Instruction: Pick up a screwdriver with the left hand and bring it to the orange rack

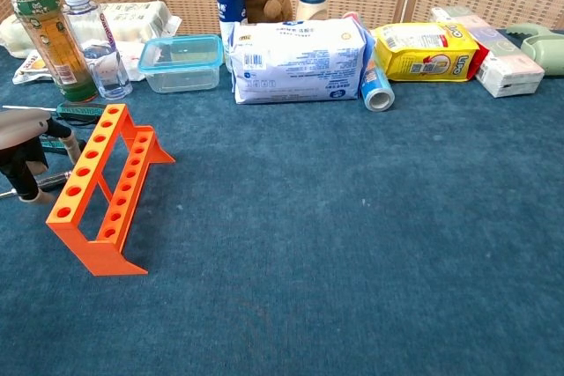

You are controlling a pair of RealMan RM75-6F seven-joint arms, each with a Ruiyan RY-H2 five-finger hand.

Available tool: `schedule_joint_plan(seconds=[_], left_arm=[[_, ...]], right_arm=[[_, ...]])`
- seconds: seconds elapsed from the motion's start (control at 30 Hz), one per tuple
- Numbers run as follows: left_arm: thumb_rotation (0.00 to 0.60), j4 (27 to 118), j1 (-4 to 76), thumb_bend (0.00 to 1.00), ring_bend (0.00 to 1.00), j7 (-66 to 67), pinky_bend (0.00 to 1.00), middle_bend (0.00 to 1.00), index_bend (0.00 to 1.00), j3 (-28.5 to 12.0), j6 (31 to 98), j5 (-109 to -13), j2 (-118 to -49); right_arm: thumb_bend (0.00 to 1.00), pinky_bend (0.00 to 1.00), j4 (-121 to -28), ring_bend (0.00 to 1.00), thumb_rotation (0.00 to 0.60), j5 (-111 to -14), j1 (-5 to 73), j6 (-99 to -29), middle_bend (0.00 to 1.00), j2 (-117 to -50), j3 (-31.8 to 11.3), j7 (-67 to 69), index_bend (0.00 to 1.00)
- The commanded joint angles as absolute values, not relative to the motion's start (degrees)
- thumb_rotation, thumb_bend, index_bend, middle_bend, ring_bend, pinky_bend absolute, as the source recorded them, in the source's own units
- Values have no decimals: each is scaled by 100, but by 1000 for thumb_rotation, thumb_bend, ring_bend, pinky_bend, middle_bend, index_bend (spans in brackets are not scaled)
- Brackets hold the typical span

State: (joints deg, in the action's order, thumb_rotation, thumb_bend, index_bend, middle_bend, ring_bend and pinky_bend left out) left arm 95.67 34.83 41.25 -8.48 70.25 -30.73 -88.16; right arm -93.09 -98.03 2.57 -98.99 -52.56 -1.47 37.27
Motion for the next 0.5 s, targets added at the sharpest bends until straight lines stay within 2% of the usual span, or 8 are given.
schedule_joint_plan(seconds=[0.03, 0.5], left_arm=[[600, 9566, 3489, 254, 976, 4148, 1000, 1000, 366, -839, 7001, -3024, -8819], [600, 10052, 3461, 254, 976, 4083, 1000, 1000, 367, -747, 6982, -3174, -8635]], right_arm=[[67, 182, -9310, 137, 600, -9802, 254, -9907, 152, -5253, -149, 3734, 159], [67, 182, -9325, 137, 600, -9804, 257, -9892, 152, -5250, -152, 3727, 159]])
